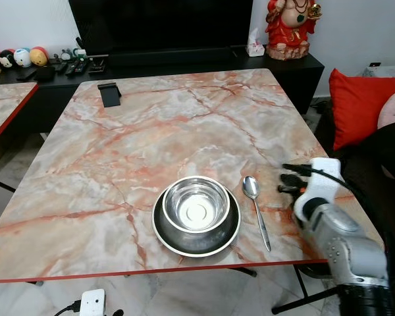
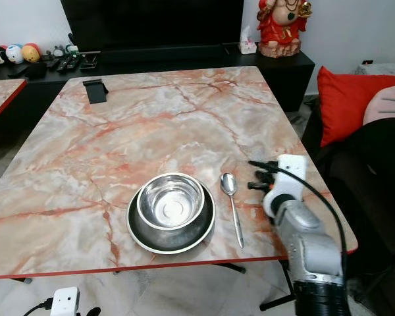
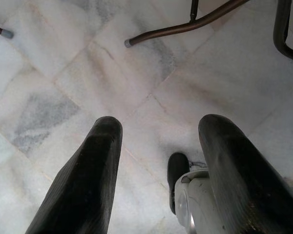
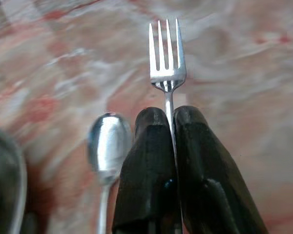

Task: Setting the table

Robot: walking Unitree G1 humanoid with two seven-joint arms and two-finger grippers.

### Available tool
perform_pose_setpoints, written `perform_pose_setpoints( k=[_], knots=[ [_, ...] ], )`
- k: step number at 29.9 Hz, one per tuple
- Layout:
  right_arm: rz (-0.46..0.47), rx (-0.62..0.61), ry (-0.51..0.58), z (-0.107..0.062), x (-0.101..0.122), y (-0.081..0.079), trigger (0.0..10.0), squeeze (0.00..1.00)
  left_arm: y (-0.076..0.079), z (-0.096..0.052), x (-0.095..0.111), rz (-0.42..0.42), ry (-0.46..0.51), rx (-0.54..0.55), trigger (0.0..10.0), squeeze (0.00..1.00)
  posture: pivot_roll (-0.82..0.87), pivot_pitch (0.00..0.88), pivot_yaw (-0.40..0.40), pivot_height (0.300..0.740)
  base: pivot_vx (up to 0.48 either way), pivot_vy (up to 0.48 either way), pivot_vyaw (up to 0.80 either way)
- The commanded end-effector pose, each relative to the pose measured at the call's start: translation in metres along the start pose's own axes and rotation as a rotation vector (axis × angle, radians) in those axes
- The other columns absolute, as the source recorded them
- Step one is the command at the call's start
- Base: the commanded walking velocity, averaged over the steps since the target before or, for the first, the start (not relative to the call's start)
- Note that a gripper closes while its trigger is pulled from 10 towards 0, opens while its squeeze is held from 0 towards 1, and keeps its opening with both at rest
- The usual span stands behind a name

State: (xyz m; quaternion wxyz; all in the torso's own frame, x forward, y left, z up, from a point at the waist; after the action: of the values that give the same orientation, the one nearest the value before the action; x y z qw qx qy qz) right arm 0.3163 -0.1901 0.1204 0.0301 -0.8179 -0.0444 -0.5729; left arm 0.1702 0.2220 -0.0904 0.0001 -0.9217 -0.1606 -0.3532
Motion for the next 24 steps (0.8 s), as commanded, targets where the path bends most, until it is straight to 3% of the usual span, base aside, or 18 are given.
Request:
perform_pose_setpoints(
  k=[1,6,24],
  knots=[
    [-0.008,0.008,-0.012,0.003,0.000,-0.005,10.0,0.00,-0.004,-0.001,-0.004,-0.004,-0.010,0.017,10.0,0.00,-0.12,0.000,0.054,0.740,0.000,0.000,0.00],
    [-0.017,-0.002,-0.060,0.010,-0.007,-0.011,10.0,0.00,-0.009,-0.003,-0.004,-0.008,-0.014,0.025,10.0,0.00,-0.12,0.000,0.054,0.740,0.000,0.000,0.00],
    [-0.040,-0.040,-0.083,0.015,-0.014,-0.009,10.0,0.00,-0.011,-0.004,-0.009,-0.009,-0.023,0.027,10.0,0.00,-0.11,0.000,0.054,0.740,0.000,0.000,0.00]
  ],
)
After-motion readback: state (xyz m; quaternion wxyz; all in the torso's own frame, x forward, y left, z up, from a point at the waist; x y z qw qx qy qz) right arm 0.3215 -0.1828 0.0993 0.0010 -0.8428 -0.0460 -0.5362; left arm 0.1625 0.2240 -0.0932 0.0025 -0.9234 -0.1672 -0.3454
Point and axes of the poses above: a point about 5 cm out from each wrist's last joint towards the gripper, its own z axis pointing out of the wrist towards the gripper, its own x axis along the axis of the wrist's last joint, y = z × x, the point moved 1 cm from there along z, pointing out of the wrist towards the gripper, and after that the axes turned 10 degrees about -z, right-handed, at the moved point
